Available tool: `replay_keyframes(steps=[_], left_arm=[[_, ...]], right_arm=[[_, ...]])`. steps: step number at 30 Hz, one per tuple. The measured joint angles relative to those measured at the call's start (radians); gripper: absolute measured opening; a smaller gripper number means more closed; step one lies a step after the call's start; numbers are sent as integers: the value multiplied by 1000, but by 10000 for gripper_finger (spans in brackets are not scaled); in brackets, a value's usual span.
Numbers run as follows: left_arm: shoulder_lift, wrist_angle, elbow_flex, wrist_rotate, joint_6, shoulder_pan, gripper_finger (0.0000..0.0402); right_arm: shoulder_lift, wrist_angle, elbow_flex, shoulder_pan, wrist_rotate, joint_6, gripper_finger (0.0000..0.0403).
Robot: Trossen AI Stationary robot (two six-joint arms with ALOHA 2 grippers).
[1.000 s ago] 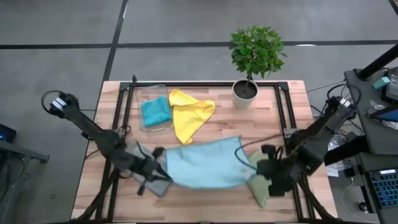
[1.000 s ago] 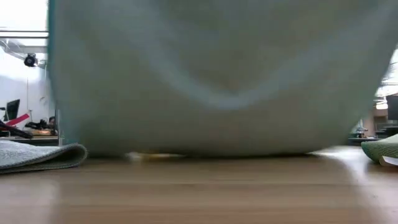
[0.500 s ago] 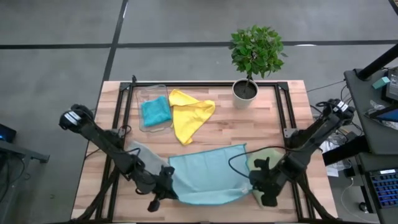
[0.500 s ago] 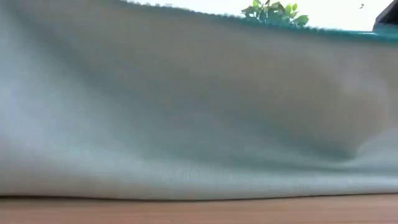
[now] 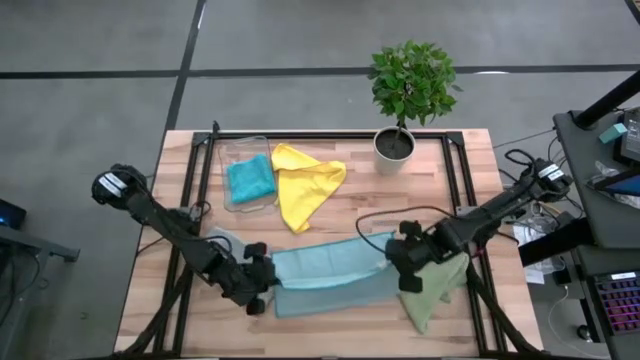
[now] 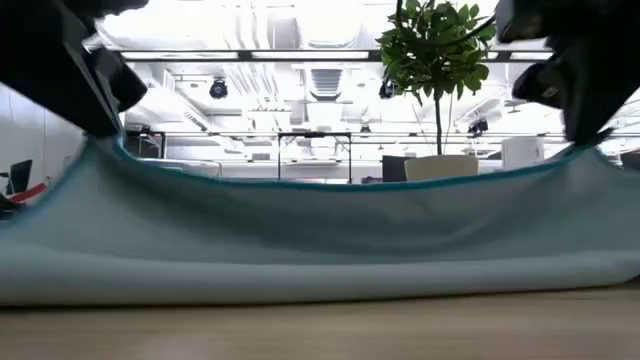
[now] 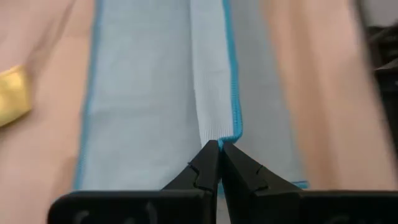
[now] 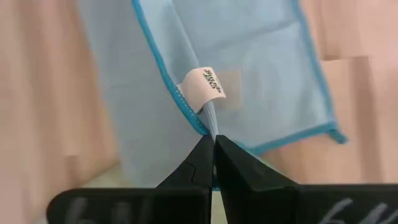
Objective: Fold microfiber towels
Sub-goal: Fold the light blue microfiber towel
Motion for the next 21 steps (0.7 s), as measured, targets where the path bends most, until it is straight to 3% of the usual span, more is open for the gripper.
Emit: replay_keyframes(steps=[10,21], left_arm=[[19,-139,-2,-4,-55,74,0],[23,-211,-2,-4,-56,110,0]], right_arm=[[0,-3,-11,-139,31,-121,8],[0,5,-11,-178,75,-175,8]])
